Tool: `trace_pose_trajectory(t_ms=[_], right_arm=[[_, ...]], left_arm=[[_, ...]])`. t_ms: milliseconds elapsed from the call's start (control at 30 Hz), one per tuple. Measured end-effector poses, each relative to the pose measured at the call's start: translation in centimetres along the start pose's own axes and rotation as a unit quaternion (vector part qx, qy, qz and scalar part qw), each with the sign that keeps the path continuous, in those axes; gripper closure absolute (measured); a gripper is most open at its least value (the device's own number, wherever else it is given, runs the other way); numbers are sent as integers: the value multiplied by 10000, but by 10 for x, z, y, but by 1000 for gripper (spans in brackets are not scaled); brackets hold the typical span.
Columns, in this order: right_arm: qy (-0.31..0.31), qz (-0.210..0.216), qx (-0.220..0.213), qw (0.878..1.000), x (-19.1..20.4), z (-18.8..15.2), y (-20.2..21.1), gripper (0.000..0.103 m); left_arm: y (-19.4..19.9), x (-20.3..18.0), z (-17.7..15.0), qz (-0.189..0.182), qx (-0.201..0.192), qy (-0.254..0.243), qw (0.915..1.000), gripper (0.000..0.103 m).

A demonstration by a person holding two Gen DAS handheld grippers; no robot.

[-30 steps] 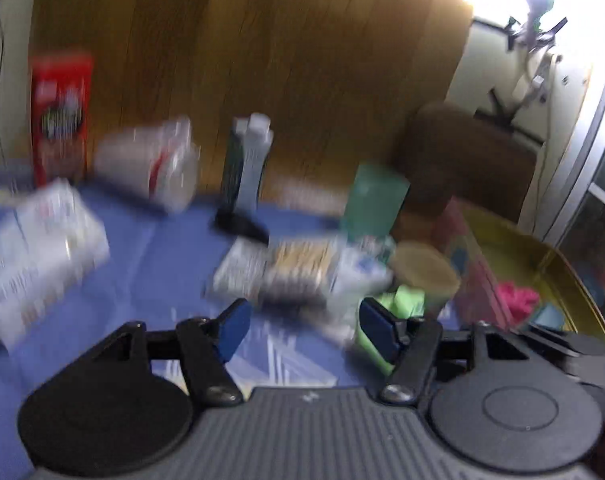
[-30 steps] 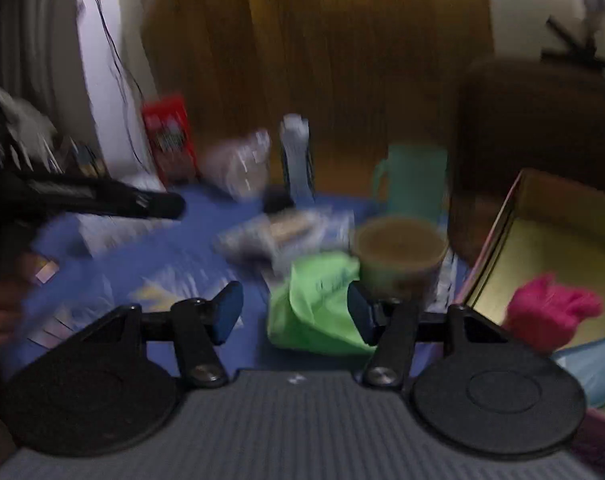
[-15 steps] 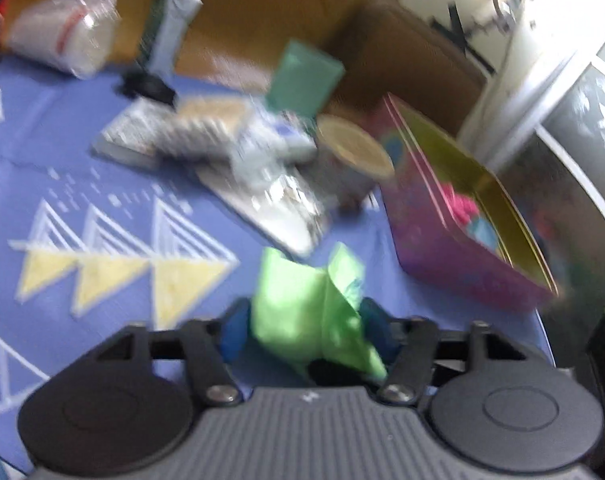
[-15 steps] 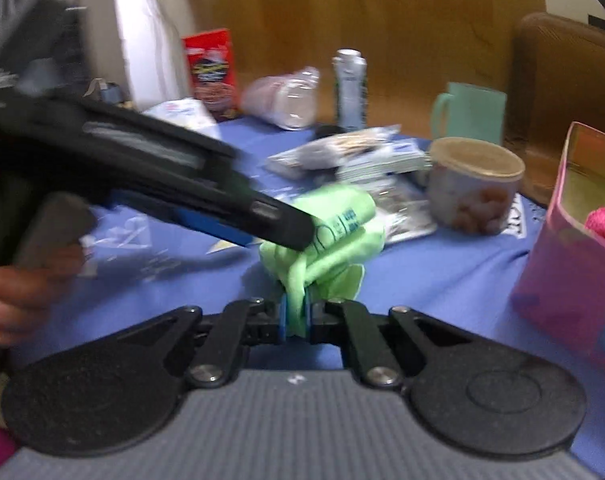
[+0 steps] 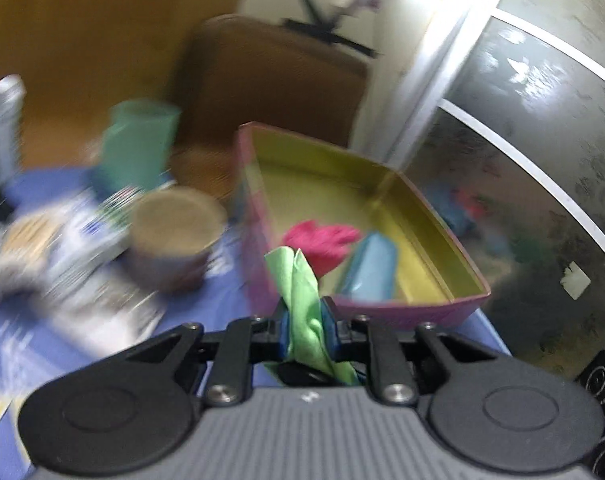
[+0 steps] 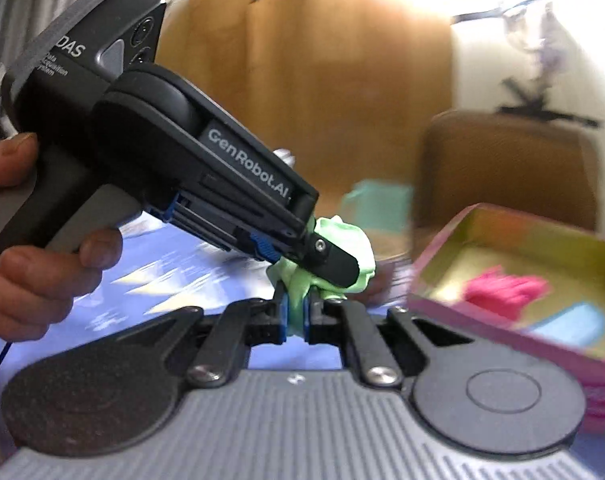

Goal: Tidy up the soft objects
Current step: 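Carry the green cloth with the left gripper into the tin and release, then move the left gripper back over the table toward the cotton-swab bag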

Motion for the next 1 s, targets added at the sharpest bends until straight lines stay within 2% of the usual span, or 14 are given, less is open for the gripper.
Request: trace_pose_trajectory(t_ms=[200, 433, 533, 600, 633, 667, 733, 800, 867, 1000], right_arm=[[-330, -922, -111, 9951, -74, 4, -1, 93], [-555, -1618, 80, 9852, -135, -8, -13, 93], [-532, -1863, 193, 9809, -150, -17, -15, 93], [-550, -2016, 224, 9777, -160, -20, -17, 93], [-598, -2107, 241, 9754, -166, -22, -18, 93], [-624, -2231, 269, 9724, -172, -24, -18, 89], [-753, -2427, 261, 9668, -183, -29, -13, 75], [-773, -2864, 314, 9545, -198, -33, -14, 50], [-963, -3131, 283, 9444, -212, -38, -9, 37], [-1437, -3246, 74, 9349, -228, -35, 3, 30]], left_arm=[[-75, -44, 27, -273, 209, -519, 9981, 87], [-141, -66, 28, -342, 420, -619, 9966, 85], [-156, -70, 28, -293, 467, -607, 9966, 78], [-157, -68, 28, -167, 405, -632, 9970, 58], [-157, -69, 29, -113, 352, -659, 9971, 56], [-155, -70, 29, -86, 300, -695, 9971, 53], [-148, -69, 28, -46, 248, -742, 9969, 51], [-140, -65, 28, 61, 196, -763, 9969, 51], [-126, -57, 27, 79, 87, -721, 9973, 51], [-85, -34, 20, 208, -161, -624, 9977, 51]])
Point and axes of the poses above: each gripper's, at about its wrist camera, not at the fingertips, and y roughly against the way its jaws point, x to its left, z to its top, the point moved 9 cm from there along -y, roughly the way its jaws point, and after that the axes turned 11 degrees about -z, right-handed, at the moved point
